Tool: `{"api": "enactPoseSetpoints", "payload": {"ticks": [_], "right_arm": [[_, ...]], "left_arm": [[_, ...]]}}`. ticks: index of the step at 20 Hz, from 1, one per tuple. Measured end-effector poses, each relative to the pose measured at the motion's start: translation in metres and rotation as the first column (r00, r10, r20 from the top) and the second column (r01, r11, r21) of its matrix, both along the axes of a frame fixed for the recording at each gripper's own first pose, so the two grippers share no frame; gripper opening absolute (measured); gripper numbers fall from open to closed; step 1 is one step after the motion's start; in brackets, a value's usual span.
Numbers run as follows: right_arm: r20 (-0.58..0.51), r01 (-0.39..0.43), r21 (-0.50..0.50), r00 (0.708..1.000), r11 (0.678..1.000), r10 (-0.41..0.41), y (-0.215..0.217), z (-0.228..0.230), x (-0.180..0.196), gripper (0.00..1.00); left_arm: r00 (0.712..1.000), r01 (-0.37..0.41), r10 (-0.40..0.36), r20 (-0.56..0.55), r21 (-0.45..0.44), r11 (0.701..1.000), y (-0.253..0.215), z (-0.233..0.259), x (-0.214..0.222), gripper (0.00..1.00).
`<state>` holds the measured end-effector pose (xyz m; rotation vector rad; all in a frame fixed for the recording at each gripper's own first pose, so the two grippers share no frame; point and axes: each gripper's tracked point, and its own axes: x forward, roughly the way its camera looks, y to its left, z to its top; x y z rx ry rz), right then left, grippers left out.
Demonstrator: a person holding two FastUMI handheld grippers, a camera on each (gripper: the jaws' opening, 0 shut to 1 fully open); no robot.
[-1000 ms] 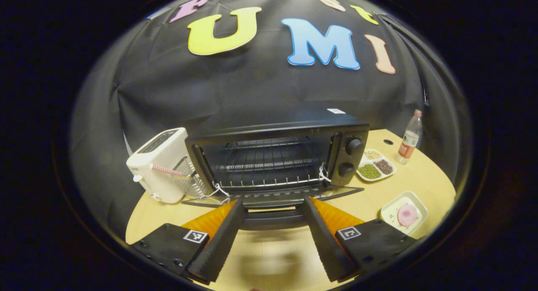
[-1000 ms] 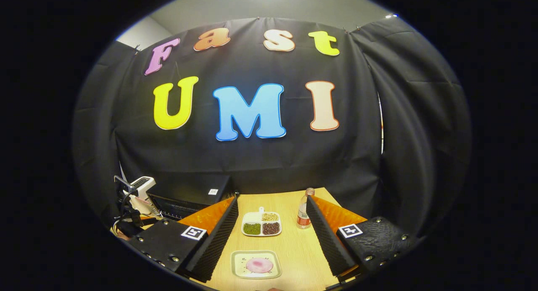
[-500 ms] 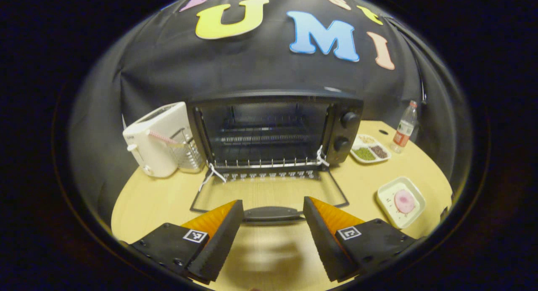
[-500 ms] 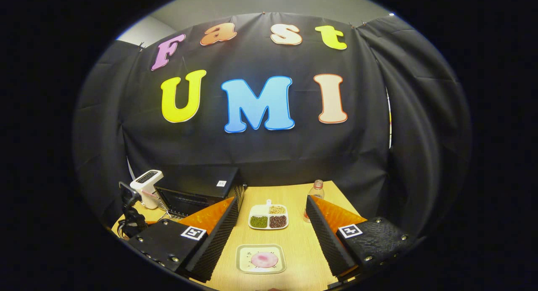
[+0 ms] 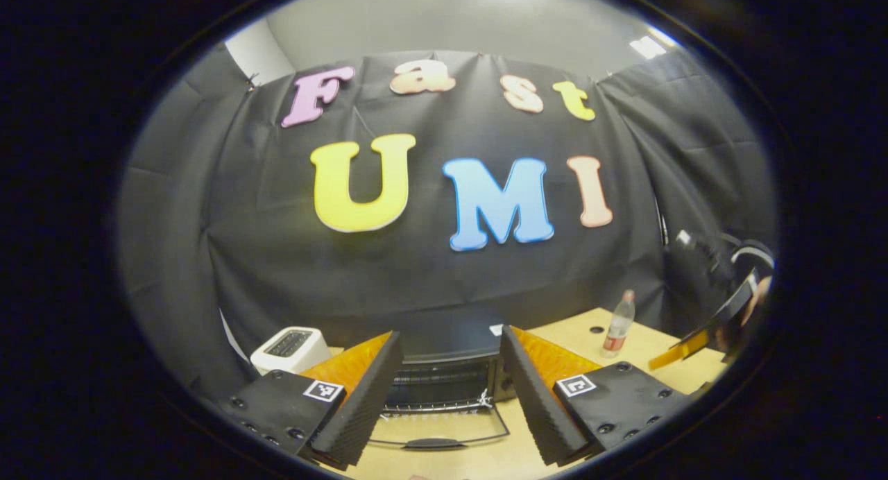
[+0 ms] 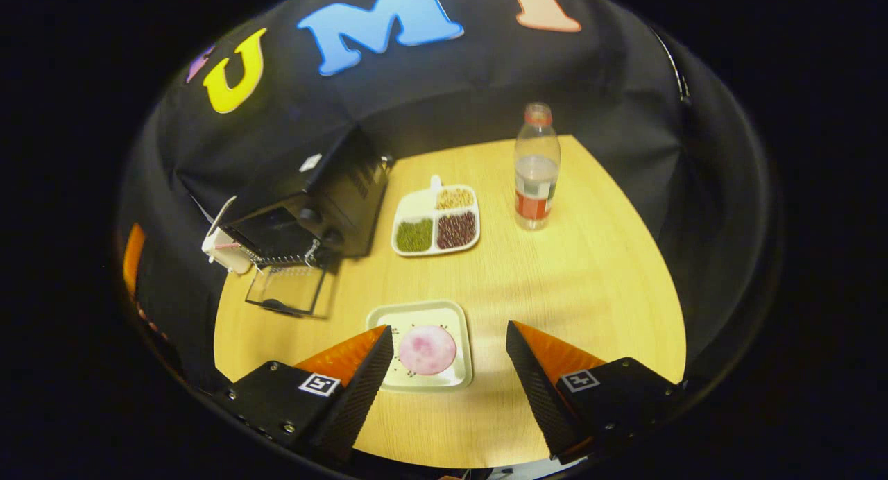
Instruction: Open the electric oven with the left hand, put the food in, and close the electric oven.
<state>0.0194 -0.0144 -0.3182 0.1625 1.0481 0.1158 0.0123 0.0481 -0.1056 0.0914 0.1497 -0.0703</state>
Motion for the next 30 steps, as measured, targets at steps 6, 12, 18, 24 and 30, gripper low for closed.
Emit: {"api": "enactPoseSetpoints", "payload": {"ticks": [6, 12, 18, 24, 30], "right_arm": [[-0.189, -0.060, -0.144, 0.981, 0.988, 0.033, -0.020, -0.089, -0.004, 0.99], [-0.236, -0.154, -0.230, 0.967, 0.961, 0.098, -0.015, -0.117, 0.006, 0.89], [-0.258, -0.234, -0.223, 0.950, 0.946, 0.174, 0.005, -0.119, 0.003, 0.89], [-0.302, -0.223, -0.061, 0.933, 0.973, 0.194, 0.030, -0.120, -0.002, 0.05], [-0.312, -0.098, 0.126, 0.941, 0.987, 0.133, 0.025, -0.120, -0.019, 0.01]], "left_arm": [[0.998, -0.036, 0.035, 0.051, 0.018, 0.999, 0.015, 0.030, -0.025, 1.00], [0.994, -0.106, 0.106, -0.008, 0.027, 0.994, 0.046, 0.015, -0.049, 1.00], [0.989, -0.135, 0.135, -0.062, 0.004, 0.991, 0.054, 0.000, -0.060, 0.92], [0.991, -0.117, 0.117, -0.066, 0.005, 0.993, 0.046, -0.004, -0.059, 0.90], [0.992, -0.114, 0.115, -0.055, 0.024, 0.993, 0.046, 0.006, -0.061, 0.90]]}}
